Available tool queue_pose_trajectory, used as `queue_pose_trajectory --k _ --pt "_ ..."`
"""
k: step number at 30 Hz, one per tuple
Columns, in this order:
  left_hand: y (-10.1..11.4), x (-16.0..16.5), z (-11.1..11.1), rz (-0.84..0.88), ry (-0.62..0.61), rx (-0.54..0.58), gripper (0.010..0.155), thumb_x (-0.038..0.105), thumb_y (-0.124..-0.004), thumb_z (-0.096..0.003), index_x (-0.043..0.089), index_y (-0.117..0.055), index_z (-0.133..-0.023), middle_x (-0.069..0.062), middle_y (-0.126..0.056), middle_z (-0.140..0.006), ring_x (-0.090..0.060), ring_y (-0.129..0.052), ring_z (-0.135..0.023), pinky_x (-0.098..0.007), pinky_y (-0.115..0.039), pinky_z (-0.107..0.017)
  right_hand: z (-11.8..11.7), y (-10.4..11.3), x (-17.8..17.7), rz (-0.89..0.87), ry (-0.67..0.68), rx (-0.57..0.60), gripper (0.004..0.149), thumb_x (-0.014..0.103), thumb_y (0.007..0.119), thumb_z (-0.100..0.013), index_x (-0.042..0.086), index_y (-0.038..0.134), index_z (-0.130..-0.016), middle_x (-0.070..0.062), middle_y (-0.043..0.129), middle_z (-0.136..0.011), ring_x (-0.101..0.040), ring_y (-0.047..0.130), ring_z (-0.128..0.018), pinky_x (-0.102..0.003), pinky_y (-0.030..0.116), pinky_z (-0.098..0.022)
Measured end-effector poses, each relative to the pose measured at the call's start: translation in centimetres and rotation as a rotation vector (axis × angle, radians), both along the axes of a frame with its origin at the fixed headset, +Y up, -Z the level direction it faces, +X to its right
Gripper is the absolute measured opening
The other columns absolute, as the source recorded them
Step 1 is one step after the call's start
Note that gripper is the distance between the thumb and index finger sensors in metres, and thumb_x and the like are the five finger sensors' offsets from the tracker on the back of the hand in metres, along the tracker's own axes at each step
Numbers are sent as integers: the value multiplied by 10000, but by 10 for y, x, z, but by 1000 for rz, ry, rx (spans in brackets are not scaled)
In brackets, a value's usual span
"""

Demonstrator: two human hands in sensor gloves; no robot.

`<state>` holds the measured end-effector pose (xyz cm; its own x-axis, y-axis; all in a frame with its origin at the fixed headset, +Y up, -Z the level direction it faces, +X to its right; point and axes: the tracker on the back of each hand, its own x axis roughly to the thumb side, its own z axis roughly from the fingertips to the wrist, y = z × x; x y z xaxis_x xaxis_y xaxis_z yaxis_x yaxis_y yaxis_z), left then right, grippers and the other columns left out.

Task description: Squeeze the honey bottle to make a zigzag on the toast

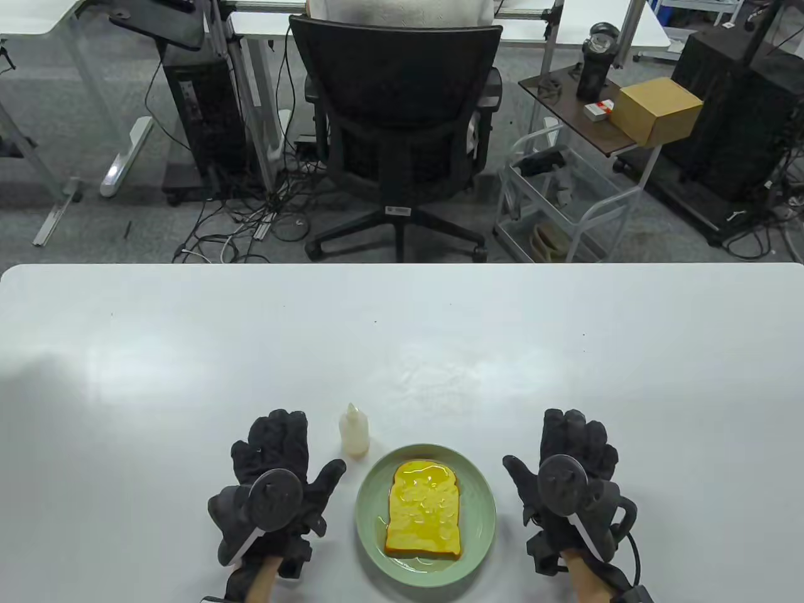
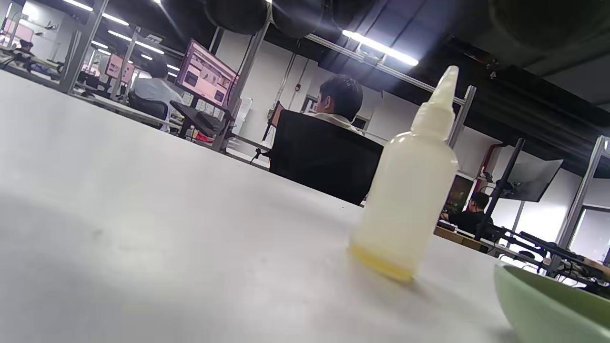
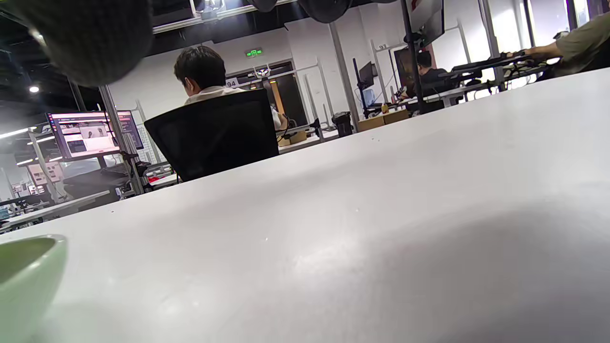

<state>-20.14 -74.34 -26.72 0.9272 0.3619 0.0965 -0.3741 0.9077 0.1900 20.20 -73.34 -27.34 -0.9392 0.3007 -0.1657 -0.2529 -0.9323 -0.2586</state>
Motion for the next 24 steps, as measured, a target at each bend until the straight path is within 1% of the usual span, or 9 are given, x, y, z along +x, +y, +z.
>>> queue_pose_trajectory --k 3,6,7,9,11,15,18,20,24 --pt "-1 -1 0 20 5 -13 938 716 -689 -409 206 -427 -1152 -119 -436 -1165 -479 -498 -1098 -763 -401 -722 0 0 -2 6 5 -11 921 614 806 -363 250 393 -1101 -146 428 -1186 -520 367 -1073 -709 354 -741" --pt "1 0 1 1 10 5 957 711 -697 -407 198 -390 -1155 -121 -440 -1162 -468 -524 -1092 -758 -409 -724 1 1 -4 -4 9 -6 921 614 805 -364 250 391 -1101 -146 426 -1187 -519 366 -1074 -710 353 -740" --pt "1 1 1 3 10 6 977 713 -702 -404 187 -365 -1156 -121 -440 -1160 -463 -536 -1090 -757 -411 -724 1 2 -4 -5 11 -6 921 613 805 -364 249 389 -1102 -146 426 -1186 -519 366 -1074 -709 353 -740" --pt "2 1 1 23 6 5 1066 723 -719 -387 128 -270 -1149 -148 -415 -1155 -467 -538 -1086 -762 -409 -721 3 4 -6 0 16 1 922 614 804 -365 249 387 -1102 -145 427 -1186 -520 367 -1073 -709 353 -740" --pt "4 2 0 58 -11 -23 1098 730 -732 -370 107 -269 -1147 -159 -416 -1152 -470 -537 -1087 -766 -402 -721 4 6 -8 3 20 10 924 615 803 -365 248 386 -1103 -146 427 -1187 -519 365 -1075 -709 354 -740" --pt "7 2 -2 108 -4 -5 1095 711 -779 -351 122 -315 -1150 -146 -453 -1147 -461 -568 -1081 -763 -419 -720 5 7 -9 -4 25 19 922 614 802 -365 249 386 -1102 -146 427 -1186 -520 366 -1074 -708 353 -741" --pt "8 3 -8 176 -12 4 1081 677 -817 -344 132 -343 -1148 -136 -487 -1138 -443 -614 -1066 -760 -430 -720 5 7 -8 -12 24 21 920 614 801 -365 247 388 -1102 -145 430 -1185 -517 369 -1074 -707 356 -741" --pt "11 3 -14 192 -25 -1 1078 657 -835 -343 138 -339 -1148 -124 -498 -1135 -441 -639 -1054 -756 -437 -721 5 6 -6 -22 22 20 919 613 801 -366 246 391 -1101 -145 431 -1185 -517 369 -1074 -708 356 -741" --pt "11 7 -30 231 -64 -31 1080 638 -864 -331 142 -361 -1148 -119 -521 -1130 -435 -665 -1044 -764 -428 -718 5 6 -4 -38 18 16 915 613 800 -366 248 394 -1100 -144 431 -1185 -517 369 -1074 -707 356 -741"
